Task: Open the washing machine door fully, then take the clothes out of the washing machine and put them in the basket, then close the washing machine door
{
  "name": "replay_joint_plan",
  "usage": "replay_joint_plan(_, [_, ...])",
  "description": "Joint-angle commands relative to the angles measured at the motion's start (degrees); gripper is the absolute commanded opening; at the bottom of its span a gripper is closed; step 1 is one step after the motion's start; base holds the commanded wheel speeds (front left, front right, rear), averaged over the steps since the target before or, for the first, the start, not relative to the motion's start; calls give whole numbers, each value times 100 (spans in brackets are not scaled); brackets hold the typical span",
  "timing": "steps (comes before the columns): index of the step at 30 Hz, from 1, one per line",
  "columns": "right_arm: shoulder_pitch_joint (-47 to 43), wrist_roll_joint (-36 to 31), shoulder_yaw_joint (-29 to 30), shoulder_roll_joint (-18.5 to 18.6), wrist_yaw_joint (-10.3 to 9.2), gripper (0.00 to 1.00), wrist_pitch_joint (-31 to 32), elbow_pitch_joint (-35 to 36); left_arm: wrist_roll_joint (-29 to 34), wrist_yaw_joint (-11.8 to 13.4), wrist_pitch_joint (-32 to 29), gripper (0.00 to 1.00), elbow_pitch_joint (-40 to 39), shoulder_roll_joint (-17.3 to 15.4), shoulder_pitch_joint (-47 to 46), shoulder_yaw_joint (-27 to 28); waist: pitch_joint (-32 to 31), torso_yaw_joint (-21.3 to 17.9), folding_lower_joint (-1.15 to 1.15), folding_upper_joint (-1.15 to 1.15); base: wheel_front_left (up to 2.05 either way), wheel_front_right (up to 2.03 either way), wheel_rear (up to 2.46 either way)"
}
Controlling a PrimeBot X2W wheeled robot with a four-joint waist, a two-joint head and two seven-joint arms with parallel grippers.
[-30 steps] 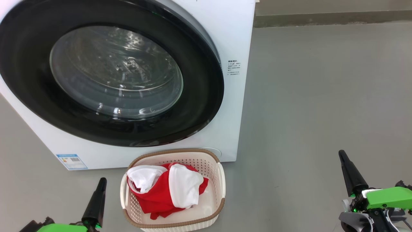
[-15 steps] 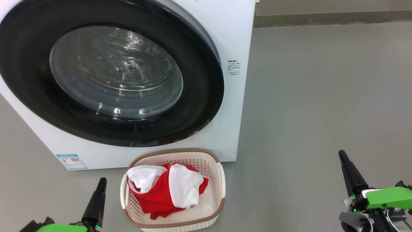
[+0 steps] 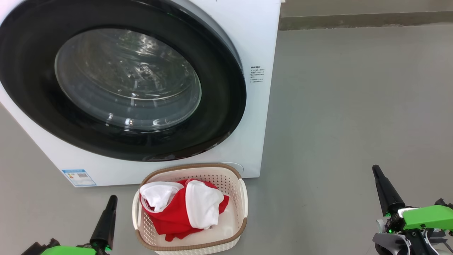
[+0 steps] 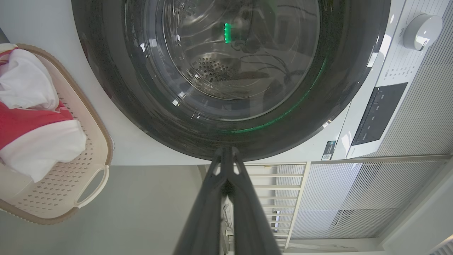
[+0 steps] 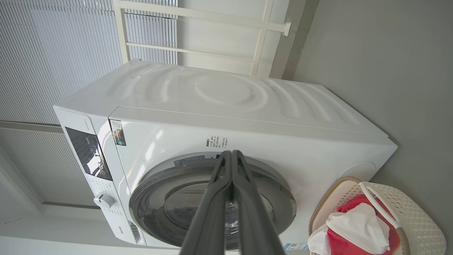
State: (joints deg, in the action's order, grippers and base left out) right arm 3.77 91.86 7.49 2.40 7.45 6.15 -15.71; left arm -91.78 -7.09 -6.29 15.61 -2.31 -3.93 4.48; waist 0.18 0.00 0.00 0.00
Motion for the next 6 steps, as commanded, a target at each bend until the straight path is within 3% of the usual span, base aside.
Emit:
replay_joint_plan(1, [242, 26, -91, 49, 3, 0, 38, 168, -38, -40, -21, 0, -157, -56, -226, 206, 0, 0, 0, 0, 0, 0, 0])
replay_joint_plan(6, [242, 26, -91, 49, 3, 0, 38, 168, -38, -40, -21, 0, -157, -56, -226, 205, 0, 0, 0, 0, 0, 0, 0])
